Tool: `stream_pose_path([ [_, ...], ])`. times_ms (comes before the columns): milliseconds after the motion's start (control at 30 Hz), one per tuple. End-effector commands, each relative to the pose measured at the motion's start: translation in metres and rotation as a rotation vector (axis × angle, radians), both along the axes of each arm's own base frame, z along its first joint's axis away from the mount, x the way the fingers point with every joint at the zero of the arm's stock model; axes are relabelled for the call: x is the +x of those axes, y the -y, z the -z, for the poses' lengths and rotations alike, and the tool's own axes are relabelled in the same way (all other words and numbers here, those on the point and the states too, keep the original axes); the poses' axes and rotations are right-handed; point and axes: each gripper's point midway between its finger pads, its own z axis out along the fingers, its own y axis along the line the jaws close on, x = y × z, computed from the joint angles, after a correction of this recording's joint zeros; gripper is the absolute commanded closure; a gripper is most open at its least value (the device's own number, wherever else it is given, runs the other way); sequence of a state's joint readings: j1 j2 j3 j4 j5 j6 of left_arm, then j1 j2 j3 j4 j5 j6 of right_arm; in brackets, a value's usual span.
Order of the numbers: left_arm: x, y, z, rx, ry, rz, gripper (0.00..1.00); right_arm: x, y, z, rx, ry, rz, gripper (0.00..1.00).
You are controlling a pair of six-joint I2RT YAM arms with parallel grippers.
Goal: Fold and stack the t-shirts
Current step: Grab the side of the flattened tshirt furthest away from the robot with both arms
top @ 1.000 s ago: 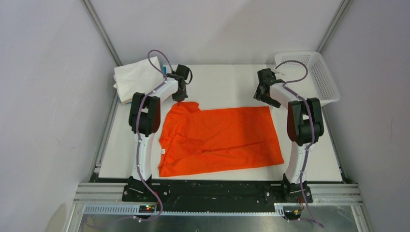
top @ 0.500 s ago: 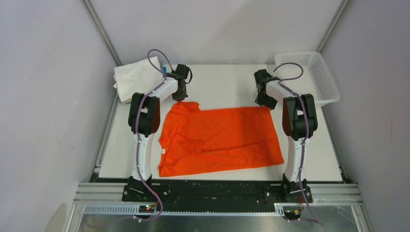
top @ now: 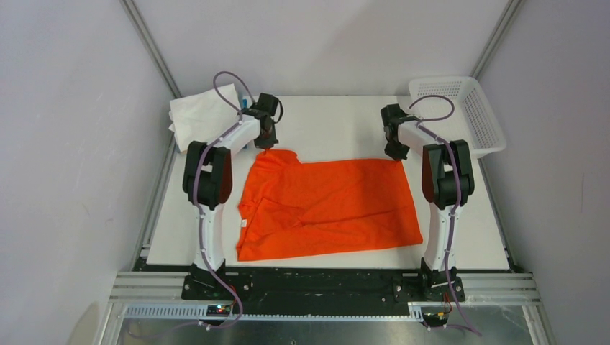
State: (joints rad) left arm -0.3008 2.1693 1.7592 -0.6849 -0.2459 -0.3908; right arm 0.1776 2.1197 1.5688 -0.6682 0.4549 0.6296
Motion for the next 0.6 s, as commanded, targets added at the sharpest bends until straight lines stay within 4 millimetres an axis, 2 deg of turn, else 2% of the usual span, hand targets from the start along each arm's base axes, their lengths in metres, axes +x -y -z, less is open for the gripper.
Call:
stream_pose_path([
  [0,-0.002,0.007,-0.049,-0.061,0.106,0.004,1.0,0.004,-0.01,-0.021,0.002,0.06,-0.028,1.0],
  [33,-0.007,0.006,-0.053,-0.065,0.115,0.003,1.0,0.002,-0.01,-0.028,-0.005,0.073,-0.03,1.0],
  [67,-0.014,0.006,-0.049,-0.063,0.105,0.003,1.0,0.002,-0.012,-0.031,-0.006,0.084,-0.036,1.0],
  [100,-0.015,0.008,-0.06,-0.074,0.136,0.005,1.0,-0.002,-0.013,-0.038,-0.007,0.097,-0.037,1.0],
  [133,-0.024,0.009,-0.054,-0.069,0.121,0.007,1.0,-0.003,-0.015,-0.041,-0.006,0.109,-0.041,1.0],
  [167,-0.026,0.01,-0.064,-0.078,0.149,0.01,1.0,-0.008,-0.016,-0.045,-0.005,0.116,-0.042,1.0],
  [200,-0.035,0.012,-0.058,-0.071,0.134,0.015,1.0,-0.01,-0.018,-0.048,-0.005,0.121,-0.046,1.0],
  [233,-0.038,0.014,-0.068,-0.079,0.163,0.016,1.0,-0.015,-0.018,-0.052,-0.004,0.126,-0.049,1.0],
  [267,-0.049,0.016,-0.061,-0.072,0.147,0.02,1.0,-0.018,-0.021,-0.054,-0.01,0.128,-0.057,1.0],
  [300,-0.053,0.017,-0.07,-0.077,0.172,0.021,1.0,-0.022,-0.022,-0.057,-0.014,0.131,-0.061,1.0],
  [367,-0.07,0.019,-0.071,-0.052,0.186,0.023,1.0,-0.031,-0.028,-0.062,-0.024,0.134,-0.078,1.0],
  [400,-0.082,0.016,-0.067,-0.046,0.181,0.016,1.0,-0.037,-0.03,-0.065,-0.032,0.132,-0.085,1.0],
  [533,-0.111,0.012,-0.073,-0.027,0.215,-0.005,1.0,-0.056,-0.033,-0.074,-0.049,0.139,-0.088,1.0],
  [567,-0.121,0.009,-0.065,-0.016,0.203,-0.015,1.0,-0.06,-0.034,-0.075,-0.052,0.137,-0.09,1.0],
])
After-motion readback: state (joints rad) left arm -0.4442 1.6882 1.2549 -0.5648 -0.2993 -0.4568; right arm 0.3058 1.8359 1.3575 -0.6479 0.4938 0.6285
